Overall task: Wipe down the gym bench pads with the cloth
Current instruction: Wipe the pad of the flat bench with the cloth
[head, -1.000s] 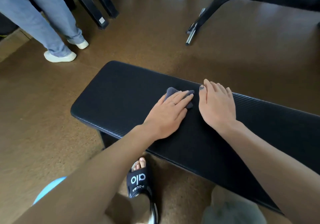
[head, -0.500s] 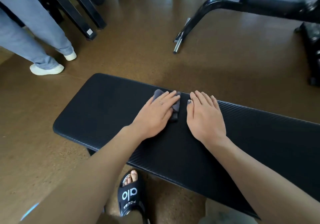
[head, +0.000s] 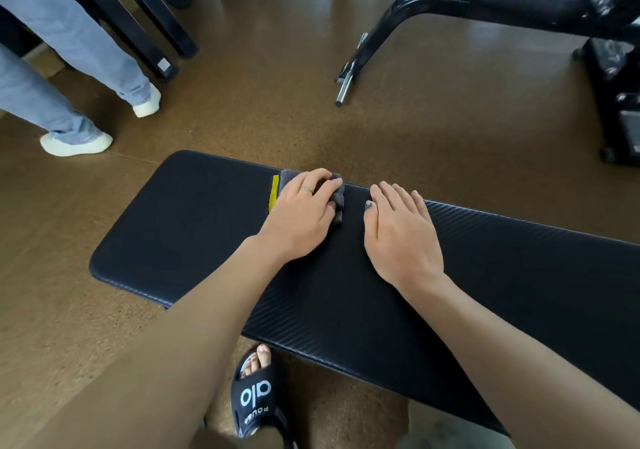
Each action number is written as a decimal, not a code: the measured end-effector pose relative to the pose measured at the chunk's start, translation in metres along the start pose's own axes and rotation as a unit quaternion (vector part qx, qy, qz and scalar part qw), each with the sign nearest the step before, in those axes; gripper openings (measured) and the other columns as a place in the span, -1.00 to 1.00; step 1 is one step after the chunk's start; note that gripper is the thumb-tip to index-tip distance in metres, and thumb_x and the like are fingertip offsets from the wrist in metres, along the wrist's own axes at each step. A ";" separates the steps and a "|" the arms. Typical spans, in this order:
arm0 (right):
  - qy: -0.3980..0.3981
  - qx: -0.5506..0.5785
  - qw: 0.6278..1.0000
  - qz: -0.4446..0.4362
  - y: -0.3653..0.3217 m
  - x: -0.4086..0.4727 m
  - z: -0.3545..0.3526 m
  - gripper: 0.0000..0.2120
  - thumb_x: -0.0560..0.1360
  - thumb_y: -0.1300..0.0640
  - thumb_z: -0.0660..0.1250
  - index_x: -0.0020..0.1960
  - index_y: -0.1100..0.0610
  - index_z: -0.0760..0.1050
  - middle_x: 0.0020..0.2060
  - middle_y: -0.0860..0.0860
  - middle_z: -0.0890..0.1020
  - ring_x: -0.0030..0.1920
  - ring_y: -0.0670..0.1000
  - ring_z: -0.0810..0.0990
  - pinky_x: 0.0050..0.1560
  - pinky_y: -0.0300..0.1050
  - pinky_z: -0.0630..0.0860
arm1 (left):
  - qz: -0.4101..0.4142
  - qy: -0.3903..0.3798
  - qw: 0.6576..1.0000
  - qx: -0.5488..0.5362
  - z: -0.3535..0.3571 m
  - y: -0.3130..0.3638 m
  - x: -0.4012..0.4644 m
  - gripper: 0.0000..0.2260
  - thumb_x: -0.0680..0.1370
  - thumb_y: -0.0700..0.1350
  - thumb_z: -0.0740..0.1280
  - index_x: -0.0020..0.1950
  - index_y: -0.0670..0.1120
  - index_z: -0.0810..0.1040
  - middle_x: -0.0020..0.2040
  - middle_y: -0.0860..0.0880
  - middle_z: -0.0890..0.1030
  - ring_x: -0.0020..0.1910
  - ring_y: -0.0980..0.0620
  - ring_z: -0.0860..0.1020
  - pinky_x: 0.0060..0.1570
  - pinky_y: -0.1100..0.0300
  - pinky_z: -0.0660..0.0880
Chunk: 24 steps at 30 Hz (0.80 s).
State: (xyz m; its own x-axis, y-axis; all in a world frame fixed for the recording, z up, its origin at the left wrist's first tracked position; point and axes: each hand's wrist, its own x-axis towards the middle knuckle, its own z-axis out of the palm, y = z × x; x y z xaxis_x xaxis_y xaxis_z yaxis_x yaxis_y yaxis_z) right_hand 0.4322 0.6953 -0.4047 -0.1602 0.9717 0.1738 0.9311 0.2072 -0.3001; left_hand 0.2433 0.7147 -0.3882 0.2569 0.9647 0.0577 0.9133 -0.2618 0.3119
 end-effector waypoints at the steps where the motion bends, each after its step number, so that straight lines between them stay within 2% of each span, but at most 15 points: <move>1: 0.002 -0.002 1.000 0.000 0.000 0.000 0.001 -0.43 0.70 -0.03 -0.13 0.52 0.18 0.41 0.48 0.10 0.47 0.54 0.09 0.35 0.61 0.10 0.15 | 0.003 -0.011 1.000 0.010 0.002 -0.004 0.005 -0.60 0.74 -0.06 0.09 0.59 -0.04 0.34 0.54 0.00 0.34 0.53 -0.01 0.25 0.56 0.06 0.12; 5: 0.000 -0.005 1.000 0.004 0.000 0.003 0.002 -0.43 0.70 -0.03 -0.14 0.52 0.17 0.40 0.49 0.08 0.47 0.54 0.07 0.34 0.61 0.09 0.14 | -0.048 -0.059 0.997 0.031 -0.001 -0.008 0.036 -0.57 0.75 -0.03 -0.02 0.61 -0.04 0.28 0.57 -0.03 0.37 0.57 -0.02 0.25 0.59 0.05 0.04; 8: 0.002 0.001 1.000 0.000 0.001 0.003 0.002 -0.44 0.70 -0.03 -0.14 0.52 0.16 0.40 0.48 0.07 0.47 0.54 0.06 0.35 0.61 0.08 0.14 | -0.063 -0.051 0.995 0.056 -0.001 0.004 0.030 -0.58 0.75 -0.03 -0.03 0.60 -0.05 0.29 0.58 -0.04 0.36 0.57 -0.02 0.23 0.60 0.05 -0.03; 11: 0.007 0.003 1.000 -0.005 0.002 -0.001 0.000 -0.45 0.70 -0.02 -0.11 0.52 0.19 0.41 0.48 0.10 0.48 0.54 0.09 0.36 0.61 0.09 0.15 | -0.033 -0.064 0.996 0.059 -0.002 0.014 -0.010 -0.51 0.76 0.02 -0.07 0.70 -0.03 0.03 0.70 0.04 0.06 0.67 0.06 -0.04 0.63 0.08 -0.19; 13: 0.002 0.003 1.000 -0.006 0.002 -0.002 -0.001 -0.44 0.70 -0.02 -0.12 0.53 0.19 0.40 0.49 0.11 0.46 0.55 0.10 0.34 0.61 0.09 0.15 | -0.012 -0.095 0.993 0.068 -0.005 0.018 -0.037 -0.49 0.76 0.05 -0.10 0.70 0.02 -0.12 0.69 0.10 -0.12 0.66 0.13 -0.19 0.62 0.10 -0.28; 16: 0.002 -0.001 1.000 -0.010 0.002 -0.002 -0.001 -0.43 0.70 -0.03 -0.13 0.53 0.19 0.40 0.49 0.11 0.46 0.54 0.10 0.35 0.61 0.10 0.16 | 0.023 -0.131 0.989 0.066 -0.010 0.020 -0.061 -0.49 0.76 0.05 -0.11 0.69 0.09 -0.19 0.66 0.19 -0.23 0.62 0.22 -0.29 0.57 0.18 -0.37; 19: -0.002 0.004 1.000 -0.006 0.001 0.001 0.000 -0.48 0.72 0.00 -0.08 0.53 0.20 0.39 0.49 0.11 0.46 0.54 0.09 0.34 0.61 0.09 0.14 | 0.026 -0.135 0.990 0.032 -0.015 0.005 -0.042 -0.50 0.76 -0.01 -0.03 0.69 0.11 -0.09 0.66 0.22 -0.14 0.62 0.25 -0.22 0.57 0.20 -0.34; 21: -0.005 0.009 1.000 -0.001 0.002 0.003 0.000 -0.51 0.74 0.02 -0.05 0.54 0.20 0.38 0.50 0.10 0.45 0.55 0.08 0.33 0.62 0.08 0.11 | -0.025 -0.116 0.993 0.015 -0.014 0.000 -0.014 -0.52 0.76 -0.02 -0.02 0.69 0.10 -0.03 0.69 0.18 -0.05 0.65 0.19 -0.14 0.63 0.09 -0.24; 24: -0.003 0.010 1.000 -0.003 0.001 0.001 0.000 -0.52 0.74 0.02 -0.04 0.54 0.20 0.38 0.50 0.10 0.45 0.55 0.08 0.33 0.62 0.07 0.11 | -0.087 -0.101 0.990 0.047 -0.003 0.011 0.000 -0.50 0.76 0.02 -0.07 0.70 0.05 -0.10 0.70 0.13 -0.10 0.66 0.13 -0.17 0.61 0.06 -0.24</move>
State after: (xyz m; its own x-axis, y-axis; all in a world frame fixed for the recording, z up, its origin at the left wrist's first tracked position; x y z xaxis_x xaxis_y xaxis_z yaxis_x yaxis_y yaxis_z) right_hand 0.4335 0.6970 -0.4046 -0.1671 0.9712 0.1698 0.9239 0.2144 -0.3170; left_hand 0.2523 0.7118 -0.3819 0.1421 0.9728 -0.1829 0.9721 -0.1024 0.2110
